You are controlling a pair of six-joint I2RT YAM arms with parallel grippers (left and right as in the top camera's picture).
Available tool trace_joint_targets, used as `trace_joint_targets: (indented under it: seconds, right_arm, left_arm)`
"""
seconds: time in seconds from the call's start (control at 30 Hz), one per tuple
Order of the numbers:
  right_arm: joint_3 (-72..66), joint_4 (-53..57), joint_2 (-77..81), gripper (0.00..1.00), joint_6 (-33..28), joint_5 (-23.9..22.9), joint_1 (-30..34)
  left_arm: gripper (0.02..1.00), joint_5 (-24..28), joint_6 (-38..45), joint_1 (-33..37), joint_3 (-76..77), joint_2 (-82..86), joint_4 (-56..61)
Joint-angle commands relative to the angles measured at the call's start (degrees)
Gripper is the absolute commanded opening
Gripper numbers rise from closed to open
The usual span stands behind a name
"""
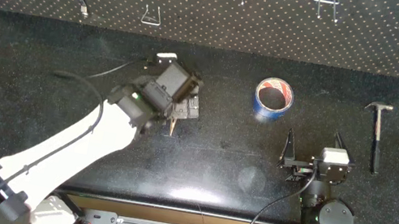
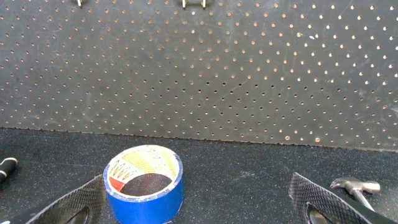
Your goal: Place Tools Onto Pegboard
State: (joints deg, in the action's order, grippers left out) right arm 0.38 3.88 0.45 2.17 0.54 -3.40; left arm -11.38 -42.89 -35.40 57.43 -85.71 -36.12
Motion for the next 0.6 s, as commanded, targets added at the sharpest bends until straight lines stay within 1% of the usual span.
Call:
trace_joint_targets:
  seconds: [0.03,0.1,0.2,0.27,0.4,0.5,0.6]
  right_arm:
    - [-0.2,0.3,-0.4,0.956,-1.0,0.1,-0.3]
    - [-0.2,0.3,-0.4,0.956,-1.0,0.1,-0.3]
    - [-0.2,0.3,-0.4,0.956,-1.0,0.1,-0.3]
    - [-0.2,0.3,-0.4,0.956,-1.0,0.1,-0.3]
    - [-0.2,0.3,-0.4,0.956,-1.0,0.1,-0.3]
    - [-0.2,0.3,-0.4,0.956,-1.0,0.1,-0.3]
    - [-0.2,0.3,-0.4,0.956,-1.0,0.1,-0.3]
  left_arm:
    - [0.993,4.4,12.4,3.5,0.8,-4.8,2.6]
    - [0.996,4.4,12.4,4.5,0.8,-6.4,3.7]
    - [0.996,4.6,15.2,4.6,0.8,-9.1,6.4]
    - [0.996,4.6,15.4,4.6,0.8,-10.5,7.8]
    - [0.996,4.6,16.9,4.6,2.1,-10.7,8.1]
    - [0.996,4.3,16.8,4.6,4.3,-12.8,7.9]
    - [0.996,4.1,14.6,4.6,5.4,-15.1,7.8]
